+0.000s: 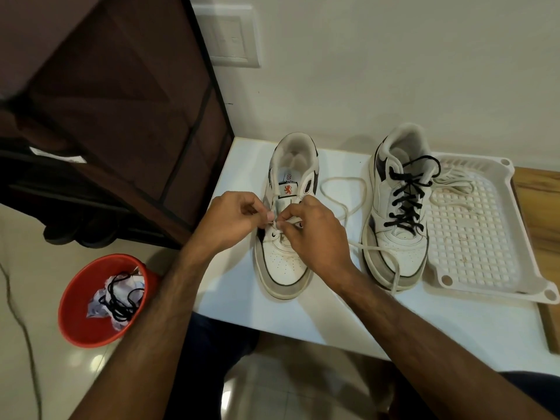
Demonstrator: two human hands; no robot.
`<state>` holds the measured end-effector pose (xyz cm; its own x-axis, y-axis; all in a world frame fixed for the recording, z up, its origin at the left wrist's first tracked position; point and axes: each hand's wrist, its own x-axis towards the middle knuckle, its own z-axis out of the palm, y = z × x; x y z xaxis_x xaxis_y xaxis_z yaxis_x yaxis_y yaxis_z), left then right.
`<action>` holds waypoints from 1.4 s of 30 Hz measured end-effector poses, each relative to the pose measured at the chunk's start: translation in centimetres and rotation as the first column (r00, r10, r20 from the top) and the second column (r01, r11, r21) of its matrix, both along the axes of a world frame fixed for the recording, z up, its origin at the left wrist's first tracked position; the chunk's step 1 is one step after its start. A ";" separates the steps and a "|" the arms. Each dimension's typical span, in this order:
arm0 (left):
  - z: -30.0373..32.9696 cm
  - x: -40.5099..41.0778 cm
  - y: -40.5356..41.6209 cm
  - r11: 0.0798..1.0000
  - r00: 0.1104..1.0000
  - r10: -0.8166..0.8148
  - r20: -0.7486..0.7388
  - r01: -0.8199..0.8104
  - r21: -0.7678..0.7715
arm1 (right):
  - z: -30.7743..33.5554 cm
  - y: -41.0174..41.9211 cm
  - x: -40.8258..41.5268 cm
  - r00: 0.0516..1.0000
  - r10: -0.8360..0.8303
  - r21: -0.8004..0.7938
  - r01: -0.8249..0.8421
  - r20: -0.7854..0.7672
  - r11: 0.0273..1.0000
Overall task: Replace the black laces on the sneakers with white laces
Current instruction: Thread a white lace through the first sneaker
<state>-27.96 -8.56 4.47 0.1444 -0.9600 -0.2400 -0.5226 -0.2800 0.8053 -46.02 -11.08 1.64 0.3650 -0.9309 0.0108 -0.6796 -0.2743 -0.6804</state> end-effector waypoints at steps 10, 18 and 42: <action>-0.9 0.1 0.1 0.941 0.899 -0.258 0.354 0.317 -0.121 | 0.2 -0.7 -0.5 0.997 0.072 0.099 -0.076 0.041 0.992; 1.2 0.1 0.7 0.900 0.973 -0.179 -0.147 0.101 -0.425 | 1.6 -1.7 -1.5 0.994 0.109 0.141 -0.111 0.021 0.984; 1.2 0.8 0.6 0.905 0.886 -0.115 -0.449 -0.093 -0.416 | 1.4 -2.3 -2.2 0.978 0.176 0.168 -0.193 0.111 0.967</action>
<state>-27.19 -7.95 5.71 0.1087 -0.9835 0.1447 -0.0718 0.1374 0.9879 -48.18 -13.34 2.99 0.5358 -0.8378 -0.1052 -0.5587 -0.2583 -0.7881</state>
